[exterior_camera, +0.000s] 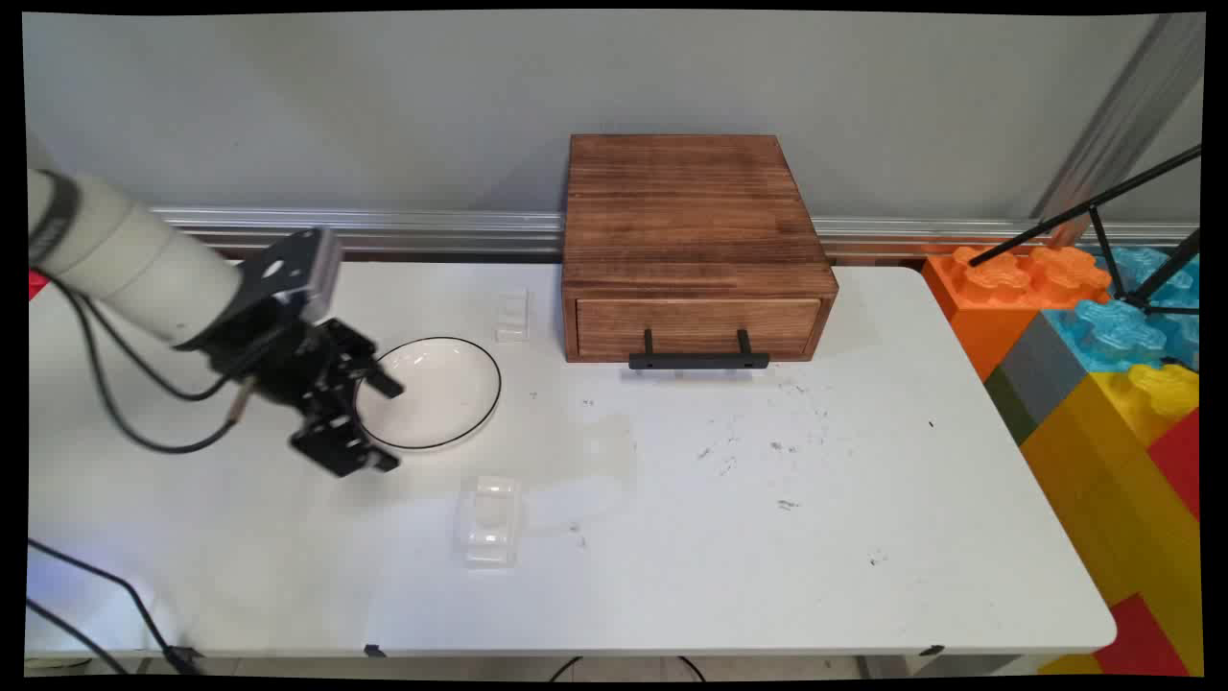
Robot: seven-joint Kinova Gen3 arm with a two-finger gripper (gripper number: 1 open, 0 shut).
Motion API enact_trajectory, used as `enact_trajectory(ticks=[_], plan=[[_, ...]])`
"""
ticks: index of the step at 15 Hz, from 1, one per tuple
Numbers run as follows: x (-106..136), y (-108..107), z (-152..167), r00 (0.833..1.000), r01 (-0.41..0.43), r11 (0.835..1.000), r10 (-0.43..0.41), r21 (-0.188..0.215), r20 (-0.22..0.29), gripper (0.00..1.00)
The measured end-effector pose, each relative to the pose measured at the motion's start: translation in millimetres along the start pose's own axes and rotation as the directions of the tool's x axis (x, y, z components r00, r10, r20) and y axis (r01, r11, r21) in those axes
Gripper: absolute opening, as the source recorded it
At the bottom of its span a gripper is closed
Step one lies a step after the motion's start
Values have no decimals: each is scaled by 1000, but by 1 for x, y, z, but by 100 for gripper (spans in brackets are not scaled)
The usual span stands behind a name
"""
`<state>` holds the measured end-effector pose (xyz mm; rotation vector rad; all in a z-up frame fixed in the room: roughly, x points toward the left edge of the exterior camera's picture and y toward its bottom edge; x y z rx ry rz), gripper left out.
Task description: Open the drawer
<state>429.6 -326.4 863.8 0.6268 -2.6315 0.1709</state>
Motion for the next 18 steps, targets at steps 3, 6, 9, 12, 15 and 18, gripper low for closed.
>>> enact_trajectory(ticks=[3, 6, 9, 12, 15, 18], plan=[[28, -8, 12, 999, -9, 1000, 9, 13, -38, 100], [56, -12, 28, 998, -14, 1000, 16, 25, -54, 100], [85, -13, 45, 998, -16, 999, 18, 39, -65, 100], [119, -14, 64, 997, -8, 998, 12, 58, -73, 100], [155, -15, 82, 997, 5, 996, 2, 90, -75, 100], [185, -18, 95, 998, 5, 993, 3, 114, -68, 100]])
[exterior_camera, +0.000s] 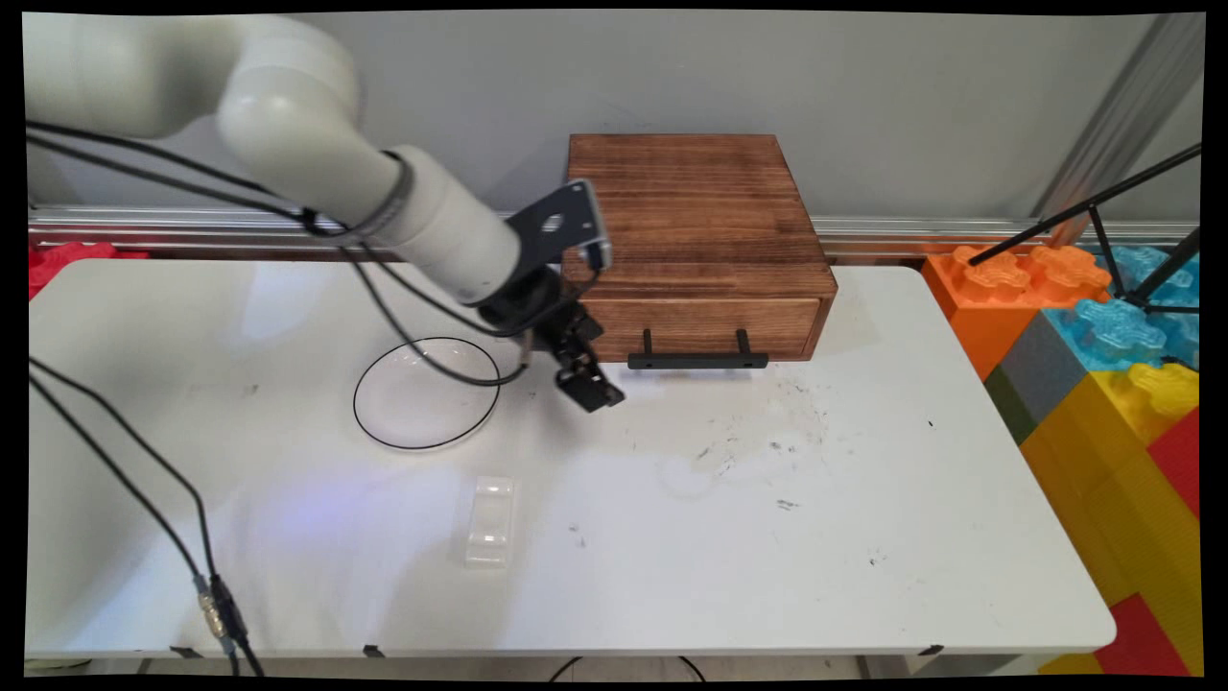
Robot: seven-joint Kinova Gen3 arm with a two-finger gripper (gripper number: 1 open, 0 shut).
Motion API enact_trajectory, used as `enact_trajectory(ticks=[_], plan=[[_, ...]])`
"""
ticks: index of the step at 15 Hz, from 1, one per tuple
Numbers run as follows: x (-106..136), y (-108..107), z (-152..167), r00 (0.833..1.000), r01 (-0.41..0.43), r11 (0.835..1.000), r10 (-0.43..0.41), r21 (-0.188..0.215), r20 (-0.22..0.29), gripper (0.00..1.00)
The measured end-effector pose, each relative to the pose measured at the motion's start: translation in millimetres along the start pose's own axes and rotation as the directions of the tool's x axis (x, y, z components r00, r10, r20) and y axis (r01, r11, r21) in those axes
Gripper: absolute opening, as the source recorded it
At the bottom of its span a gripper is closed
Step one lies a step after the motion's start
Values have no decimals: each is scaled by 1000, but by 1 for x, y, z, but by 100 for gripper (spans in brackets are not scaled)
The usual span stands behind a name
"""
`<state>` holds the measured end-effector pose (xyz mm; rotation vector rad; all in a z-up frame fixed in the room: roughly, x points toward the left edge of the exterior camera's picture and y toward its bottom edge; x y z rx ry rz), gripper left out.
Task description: Open the drawer
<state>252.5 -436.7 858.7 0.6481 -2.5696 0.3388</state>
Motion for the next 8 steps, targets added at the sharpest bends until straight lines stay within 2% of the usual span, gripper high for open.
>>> enact_trajectory(ticks=[8], plan=[[53, -5, 31, 999, -43, 999, 42, 26, 28, 100]])
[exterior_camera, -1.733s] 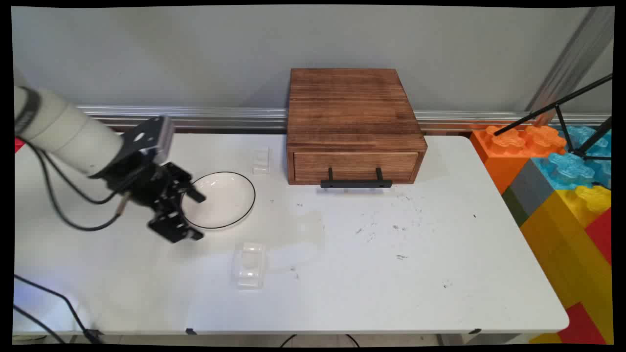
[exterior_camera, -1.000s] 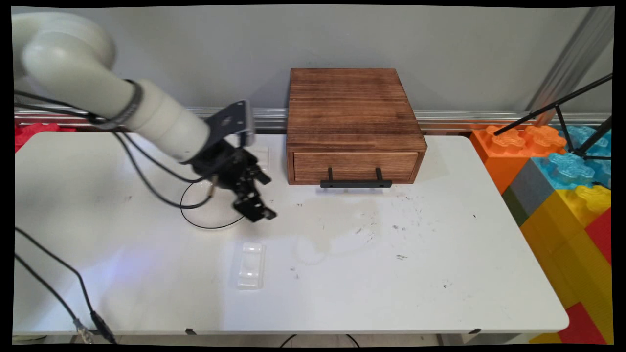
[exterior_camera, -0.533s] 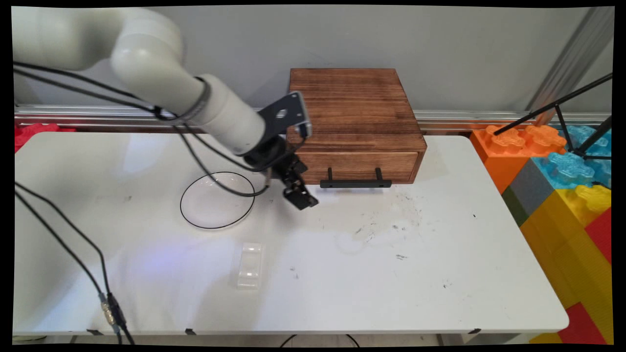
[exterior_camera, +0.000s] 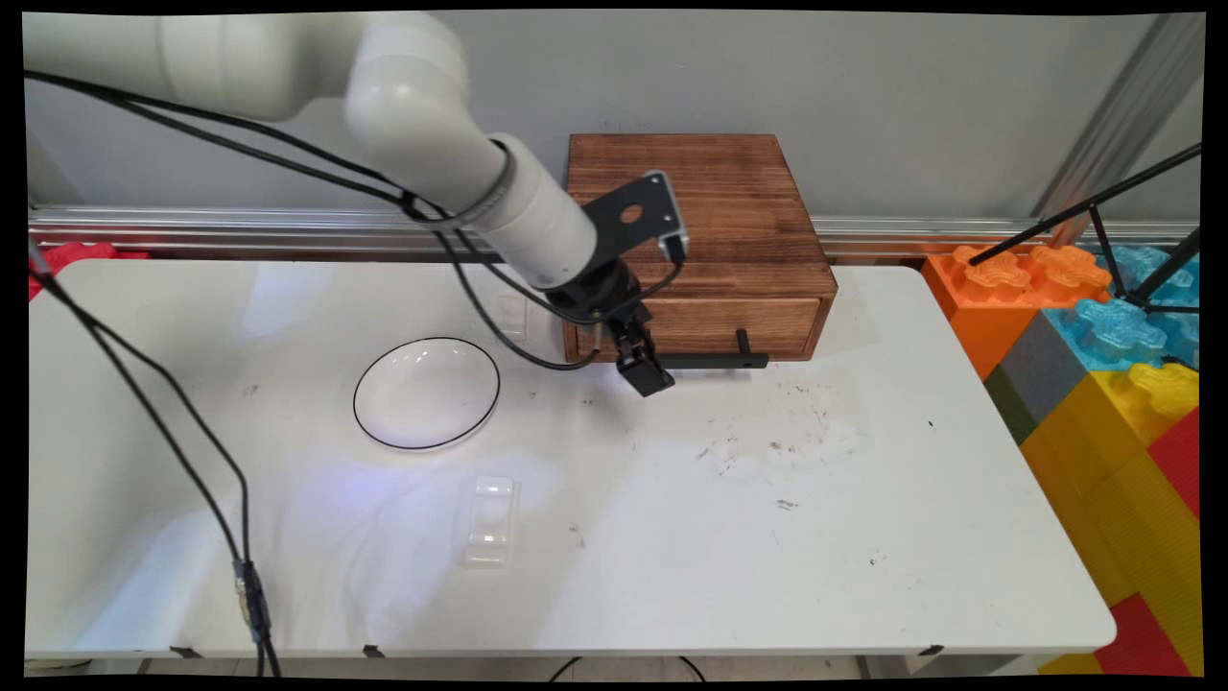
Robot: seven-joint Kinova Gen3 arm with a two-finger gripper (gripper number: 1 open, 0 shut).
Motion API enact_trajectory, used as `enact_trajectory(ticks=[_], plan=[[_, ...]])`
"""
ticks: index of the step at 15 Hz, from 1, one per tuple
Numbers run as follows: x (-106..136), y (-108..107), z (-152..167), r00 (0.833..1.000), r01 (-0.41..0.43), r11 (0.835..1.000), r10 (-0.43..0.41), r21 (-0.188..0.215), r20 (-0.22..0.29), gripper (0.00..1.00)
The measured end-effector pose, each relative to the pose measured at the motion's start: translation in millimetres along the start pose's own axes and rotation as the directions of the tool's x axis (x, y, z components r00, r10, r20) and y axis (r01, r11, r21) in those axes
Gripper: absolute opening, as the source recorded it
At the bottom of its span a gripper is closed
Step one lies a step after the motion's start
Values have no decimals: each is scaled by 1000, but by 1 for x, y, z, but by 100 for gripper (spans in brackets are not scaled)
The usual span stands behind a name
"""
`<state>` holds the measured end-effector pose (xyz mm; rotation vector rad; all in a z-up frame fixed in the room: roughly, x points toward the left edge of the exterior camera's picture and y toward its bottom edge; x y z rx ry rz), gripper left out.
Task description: Open the drawer
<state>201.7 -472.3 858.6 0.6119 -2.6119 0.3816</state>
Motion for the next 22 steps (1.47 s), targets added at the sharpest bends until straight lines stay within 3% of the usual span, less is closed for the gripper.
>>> enact_trajectory(ticks=[10, 22], plan=[[31, 0, 60, 996, -49, 999, 49, -3, 81, 100], [51, 6, 108, 985, -143, 990, 142, 4, 97, 100]])
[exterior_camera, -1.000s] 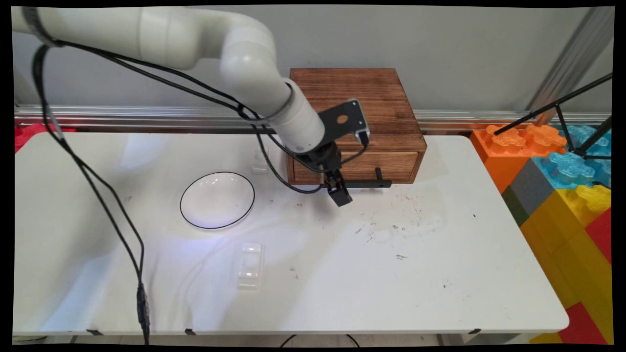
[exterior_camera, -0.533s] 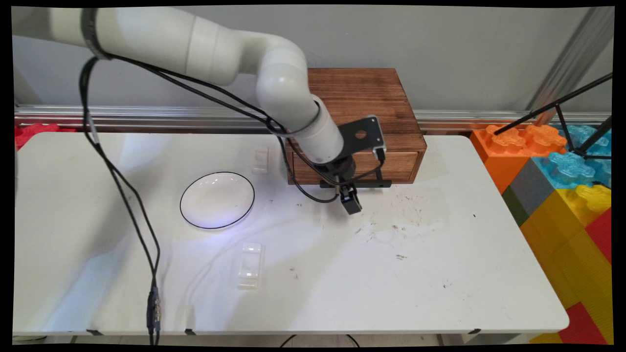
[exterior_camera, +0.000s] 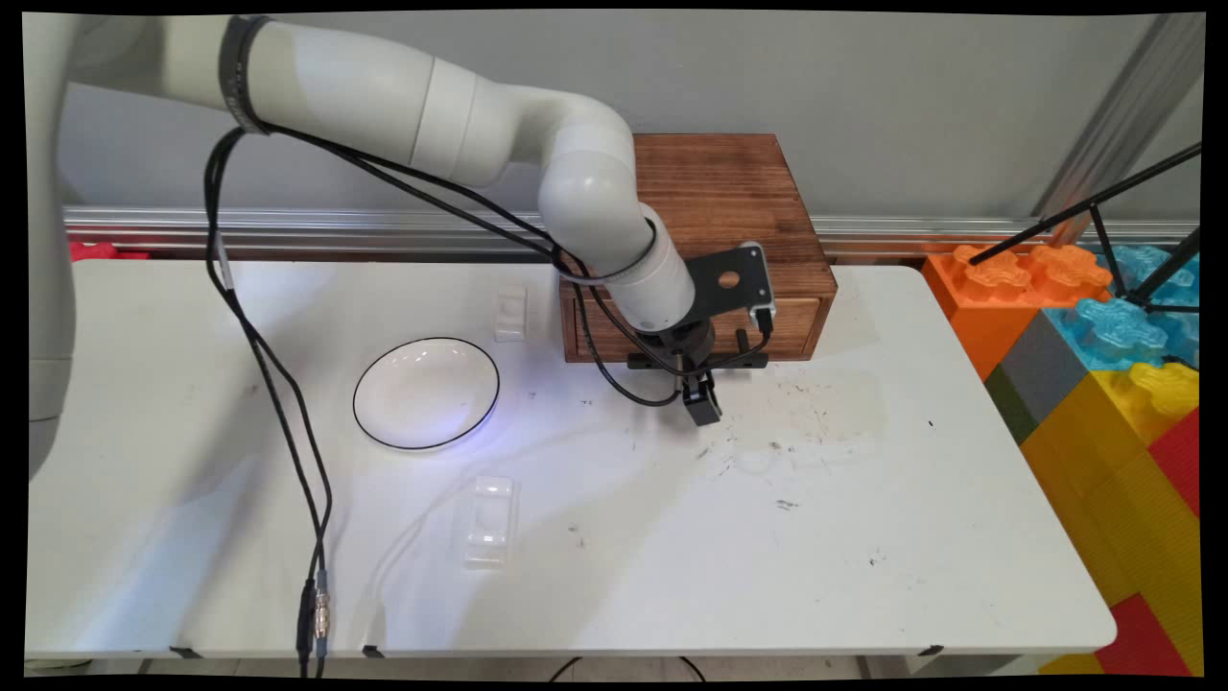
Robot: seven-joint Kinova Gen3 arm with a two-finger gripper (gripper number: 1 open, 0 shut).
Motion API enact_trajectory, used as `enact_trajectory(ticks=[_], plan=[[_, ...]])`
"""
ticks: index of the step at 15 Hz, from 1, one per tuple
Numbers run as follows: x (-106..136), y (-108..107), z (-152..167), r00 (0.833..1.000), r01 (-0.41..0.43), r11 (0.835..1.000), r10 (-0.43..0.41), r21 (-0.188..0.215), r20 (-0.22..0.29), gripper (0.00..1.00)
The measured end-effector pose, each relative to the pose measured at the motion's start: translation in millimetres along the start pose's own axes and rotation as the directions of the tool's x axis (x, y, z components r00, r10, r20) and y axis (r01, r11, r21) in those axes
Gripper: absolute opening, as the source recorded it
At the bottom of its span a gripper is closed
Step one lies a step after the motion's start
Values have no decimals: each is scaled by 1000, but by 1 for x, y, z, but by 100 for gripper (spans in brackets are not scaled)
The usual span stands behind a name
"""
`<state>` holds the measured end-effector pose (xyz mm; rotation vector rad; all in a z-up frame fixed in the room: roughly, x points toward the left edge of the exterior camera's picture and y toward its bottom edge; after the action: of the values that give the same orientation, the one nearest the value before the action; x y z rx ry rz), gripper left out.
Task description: Open the drawer
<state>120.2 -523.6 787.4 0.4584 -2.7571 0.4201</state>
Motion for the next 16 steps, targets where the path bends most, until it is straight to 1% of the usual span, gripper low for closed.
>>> enact_trajectory(ticks=[11, 14, 16], plan=[[0, 6, 24, 998, -59, 998, 59, 2, 18, 100], [1, 9, 25, 998, -57, 998, 57, 0, 15, 100], [2, 14, 25, 999, -42, 999, 42, -10, 12, 100]])
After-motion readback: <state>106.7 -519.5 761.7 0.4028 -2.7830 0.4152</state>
